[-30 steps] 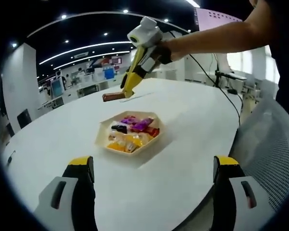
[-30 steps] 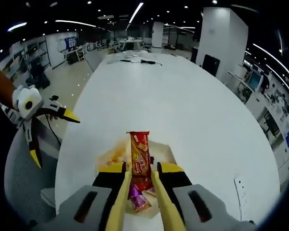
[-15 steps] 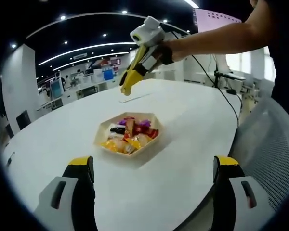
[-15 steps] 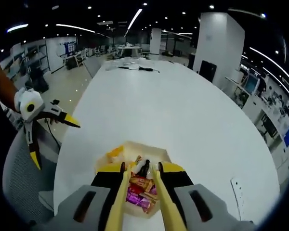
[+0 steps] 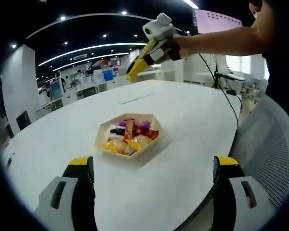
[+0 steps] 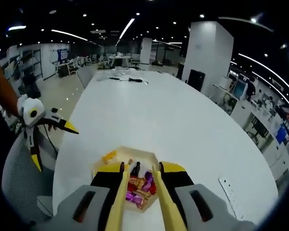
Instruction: Place the target food into the container with the food tongs after gripping and lifting it, then release it inside without dropping or visibly crushing the food.
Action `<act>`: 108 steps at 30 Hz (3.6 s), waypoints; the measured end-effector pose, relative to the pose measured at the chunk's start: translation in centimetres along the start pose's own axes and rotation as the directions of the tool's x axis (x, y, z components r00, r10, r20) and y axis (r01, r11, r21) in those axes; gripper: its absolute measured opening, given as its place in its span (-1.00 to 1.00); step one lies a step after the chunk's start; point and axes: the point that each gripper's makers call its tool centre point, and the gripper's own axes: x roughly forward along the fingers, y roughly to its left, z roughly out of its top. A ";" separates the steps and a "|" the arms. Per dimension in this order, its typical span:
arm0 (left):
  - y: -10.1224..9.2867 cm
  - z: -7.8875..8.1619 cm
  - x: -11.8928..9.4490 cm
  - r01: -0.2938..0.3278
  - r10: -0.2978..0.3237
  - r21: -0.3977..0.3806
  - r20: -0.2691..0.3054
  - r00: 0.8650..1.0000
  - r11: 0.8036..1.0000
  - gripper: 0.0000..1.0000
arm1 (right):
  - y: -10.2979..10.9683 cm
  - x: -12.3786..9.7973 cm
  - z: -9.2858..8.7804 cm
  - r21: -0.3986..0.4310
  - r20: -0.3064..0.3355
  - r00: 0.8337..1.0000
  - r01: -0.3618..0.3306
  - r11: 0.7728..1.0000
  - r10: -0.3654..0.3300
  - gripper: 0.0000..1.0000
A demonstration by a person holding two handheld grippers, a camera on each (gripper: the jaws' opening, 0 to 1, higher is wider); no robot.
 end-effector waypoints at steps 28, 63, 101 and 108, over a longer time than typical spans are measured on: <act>-0.2 0.8 0.0 0.023 -0.021 -0.051 0.043 0.999 0.998 0.99 | 1.3 -11.9 -6.4 0.101 0.151 0.971 0.171 0.980 -0.185 -0.45; -6.8 13.4 4.3 0.484 -0.502 0.174 0.076 0.862 0.858 0.37 | 12.7 -10.9 -3.0 0.119 0.474 0.875 -0.173 0.978 0.098 -0.47; -11.1 15.6 3.8 0.631 -0.651 0.217 0.029 0.758 0.744 -0.60 | 15.6 -11.8 -0.8 0.074 0.568 0.806 -0.250 0.965 0.165 -0.49; -10.7 14.7 4.3 0.602 -0.616 0.269 -0.039 0.787 0.752 -0.95 | 15.6 -11.0 -1.4 0.105 0.517 0.843 -0.238 0.966 0.151 -0.60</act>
